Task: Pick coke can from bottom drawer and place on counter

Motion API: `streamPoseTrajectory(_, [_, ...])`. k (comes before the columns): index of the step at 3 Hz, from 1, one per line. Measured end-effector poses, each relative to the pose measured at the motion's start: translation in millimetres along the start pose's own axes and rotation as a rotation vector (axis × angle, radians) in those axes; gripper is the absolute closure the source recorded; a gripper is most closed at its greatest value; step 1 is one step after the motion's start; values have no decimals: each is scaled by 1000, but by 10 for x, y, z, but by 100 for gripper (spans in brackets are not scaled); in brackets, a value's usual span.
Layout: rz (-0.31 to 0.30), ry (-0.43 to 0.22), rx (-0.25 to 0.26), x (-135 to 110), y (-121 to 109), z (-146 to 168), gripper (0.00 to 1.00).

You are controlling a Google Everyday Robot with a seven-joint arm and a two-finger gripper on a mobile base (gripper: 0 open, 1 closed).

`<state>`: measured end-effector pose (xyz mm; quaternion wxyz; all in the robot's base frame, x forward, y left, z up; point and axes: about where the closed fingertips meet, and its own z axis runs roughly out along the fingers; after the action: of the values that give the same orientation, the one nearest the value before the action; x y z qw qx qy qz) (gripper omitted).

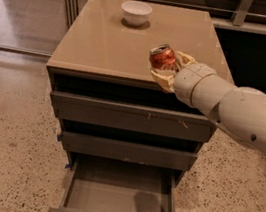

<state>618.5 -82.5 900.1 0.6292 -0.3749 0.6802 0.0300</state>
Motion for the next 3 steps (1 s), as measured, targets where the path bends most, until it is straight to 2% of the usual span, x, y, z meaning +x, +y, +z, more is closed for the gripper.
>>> streamPoseTrajectory(2, [-51,27,27,-94,-541,458,100])
streamPoseTrajectory(3, [-40,57,57,73,-747,643,100])
